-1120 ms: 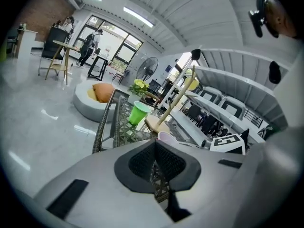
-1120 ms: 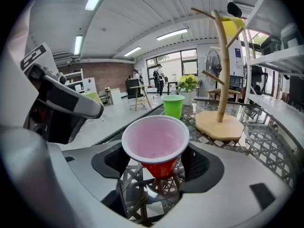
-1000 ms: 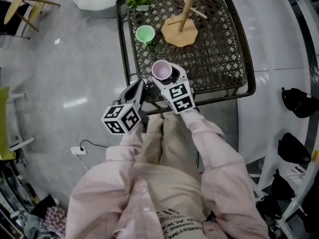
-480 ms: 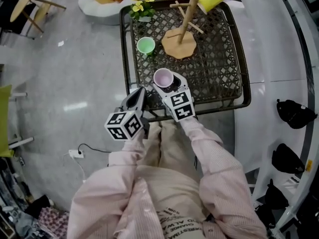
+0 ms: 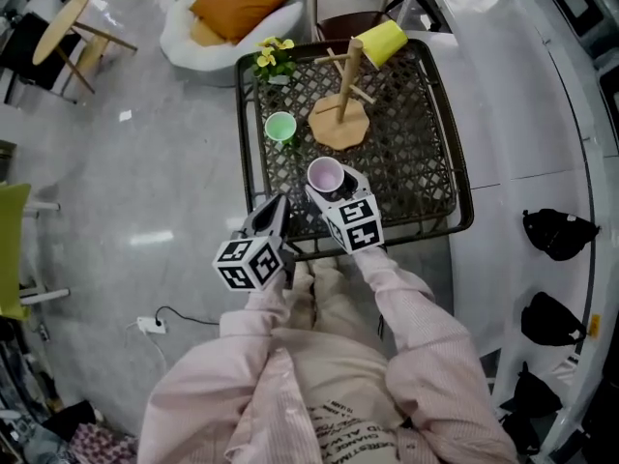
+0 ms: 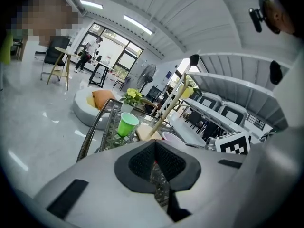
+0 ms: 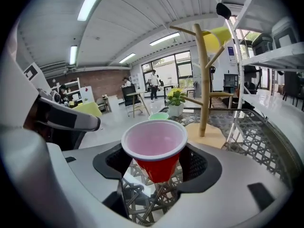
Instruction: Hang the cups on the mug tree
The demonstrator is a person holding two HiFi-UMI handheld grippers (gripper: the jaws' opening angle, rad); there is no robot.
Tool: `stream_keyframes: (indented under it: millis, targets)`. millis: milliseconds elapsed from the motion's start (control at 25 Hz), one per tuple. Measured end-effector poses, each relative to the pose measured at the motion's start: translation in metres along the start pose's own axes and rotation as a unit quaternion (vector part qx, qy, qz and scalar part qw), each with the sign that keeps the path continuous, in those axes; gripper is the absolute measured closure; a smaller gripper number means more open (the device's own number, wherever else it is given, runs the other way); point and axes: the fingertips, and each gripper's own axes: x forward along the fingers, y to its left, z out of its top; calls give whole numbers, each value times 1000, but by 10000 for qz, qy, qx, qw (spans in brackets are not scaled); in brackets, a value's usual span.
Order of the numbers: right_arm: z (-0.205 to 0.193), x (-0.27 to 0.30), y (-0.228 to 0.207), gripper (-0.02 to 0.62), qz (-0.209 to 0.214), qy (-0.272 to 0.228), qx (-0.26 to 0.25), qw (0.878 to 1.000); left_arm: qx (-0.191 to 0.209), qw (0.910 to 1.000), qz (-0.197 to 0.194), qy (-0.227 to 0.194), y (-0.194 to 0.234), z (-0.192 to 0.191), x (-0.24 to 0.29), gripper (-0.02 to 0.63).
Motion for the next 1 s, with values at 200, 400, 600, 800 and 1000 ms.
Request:
stream_keyframes:
  millis: [200, 400, 600, 800, 1000]
  targets:
    - [12, -17, -21, 293, -186, -49, 228, 9996, 44, 10000, -53, -44, -16, 4, 2, 609]
    - [24, -30, -40, 293, -352, -64, 290, 9989, 126, 9997, -152, -135, -32, 12, 4, 609]
    - [37, -40, -59, 295, -462, -115, 377, 9982, 275, 9990, -237, -241, -45, 23, 8, 609]
    - [54, -44, -76, 295, -683, -132, 292, 9971, 373, 9982, -339, -319, -53, 34, 12, 609]
    - [69, -43, -88, 295, -898, -42, 153, 9958, 469, 9973, -429, -364, -57, 49, 18, 609]
